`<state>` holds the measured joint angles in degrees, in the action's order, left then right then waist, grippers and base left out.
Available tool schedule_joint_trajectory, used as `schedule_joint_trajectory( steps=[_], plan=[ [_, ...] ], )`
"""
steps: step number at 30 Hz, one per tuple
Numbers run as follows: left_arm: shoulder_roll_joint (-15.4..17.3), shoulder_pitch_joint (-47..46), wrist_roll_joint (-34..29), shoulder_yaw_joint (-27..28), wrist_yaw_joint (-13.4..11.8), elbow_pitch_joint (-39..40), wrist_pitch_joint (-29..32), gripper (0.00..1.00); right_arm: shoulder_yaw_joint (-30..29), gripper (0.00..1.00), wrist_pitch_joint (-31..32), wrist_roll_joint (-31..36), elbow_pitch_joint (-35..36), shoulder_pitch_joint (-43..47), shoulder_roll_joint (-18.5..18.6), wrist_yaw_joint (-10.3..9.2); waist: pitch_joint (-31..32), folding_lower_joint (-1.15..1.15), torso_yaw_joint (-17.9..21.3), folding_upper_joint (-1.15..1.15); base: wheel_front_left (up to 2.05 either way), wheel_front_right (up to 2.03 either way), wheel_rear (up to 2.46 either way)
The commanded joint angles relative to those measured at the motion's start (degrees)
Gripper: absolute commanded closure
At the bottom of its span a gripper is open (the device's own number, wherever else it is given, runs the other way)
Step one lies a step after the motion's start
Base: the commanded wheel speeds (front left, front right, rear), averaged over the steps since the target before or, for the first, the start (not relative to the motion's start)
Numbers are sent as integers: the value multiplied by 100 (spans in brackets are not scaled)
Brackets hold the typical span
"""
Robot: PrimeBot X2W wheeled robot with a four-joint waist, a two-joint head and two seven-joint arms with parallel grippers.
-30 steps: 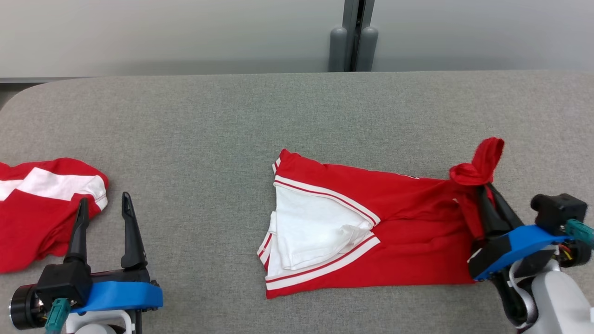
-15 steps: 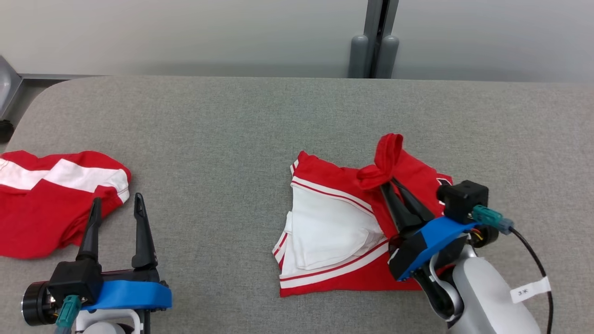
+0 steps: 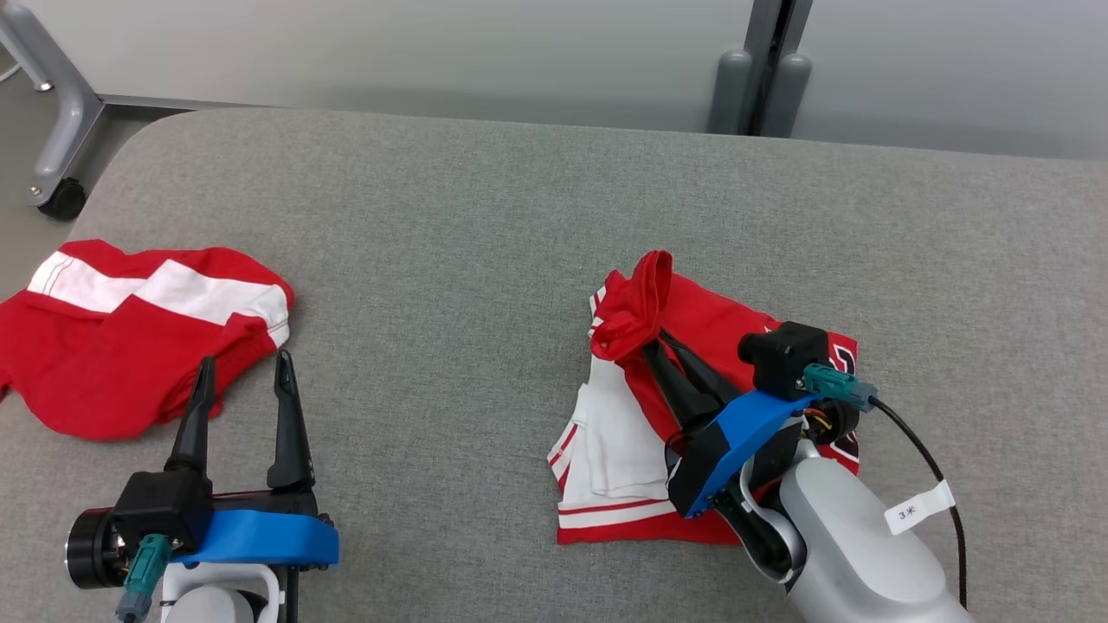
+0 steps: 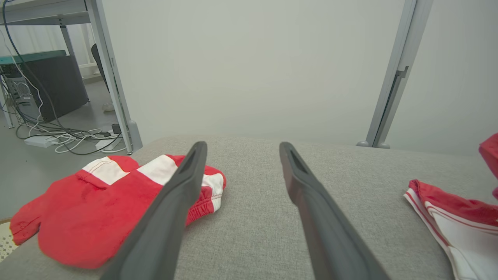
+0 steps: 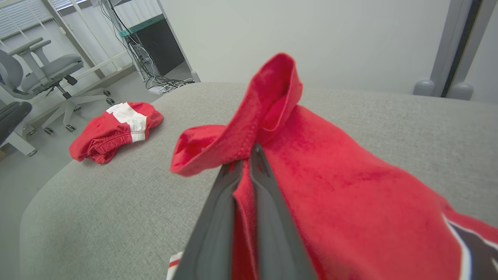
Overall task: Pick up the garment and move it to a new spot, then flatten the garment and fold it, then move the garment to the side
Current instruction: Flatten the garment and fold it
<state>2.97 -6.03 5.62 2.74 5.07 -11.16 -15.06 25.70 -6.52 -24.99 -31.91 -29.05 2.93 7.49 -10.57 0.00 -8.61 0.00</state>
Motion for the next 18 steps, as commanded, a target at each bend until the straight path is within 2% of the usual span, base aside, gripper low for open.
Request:
schedule_joint_trajectory(
  steps=[1,2,3,4,5,12,18],
  plan=[
    [-11,-84,38,-37,-24,-9,-15,0,70,100,-51,-88,-117,-89,1,1,-22,0,-38,0,0,0,0],
    [-12,-81,43,-52,-41,-11,-15,0,120,89,-70,-113,-209,-123,1,1,-27,0,-48,0,0,0,0],
    [-12,-81,43,-52,-41,-11,-15,0,120,89,-70,-113,-209,-123,1,1,-27,0,-48,0,0,0,0],
    [-12,-79,56,-55,-45,-13,-15,0,171,51,-98,-144,-274,-151,-1,1,-32,0,-54,0,0,0,0],
    [-12,-76,70,-60,-54,-13,-15,0,208,0,-143,-179,-341,-175,0,1,-35,0,-55,0,0,0,0],
    [-12,-15,63,-10,-83,-8,-15,0,228,0,-556,-63,-529,-350,6,1,23,0,155,0,0,0,0],
    [-12,5,-2,38,-73,31,-15,0,-168,0,-781,235,-195,-211,394,1,121,0,408,0,0,0,0]
  ],
)
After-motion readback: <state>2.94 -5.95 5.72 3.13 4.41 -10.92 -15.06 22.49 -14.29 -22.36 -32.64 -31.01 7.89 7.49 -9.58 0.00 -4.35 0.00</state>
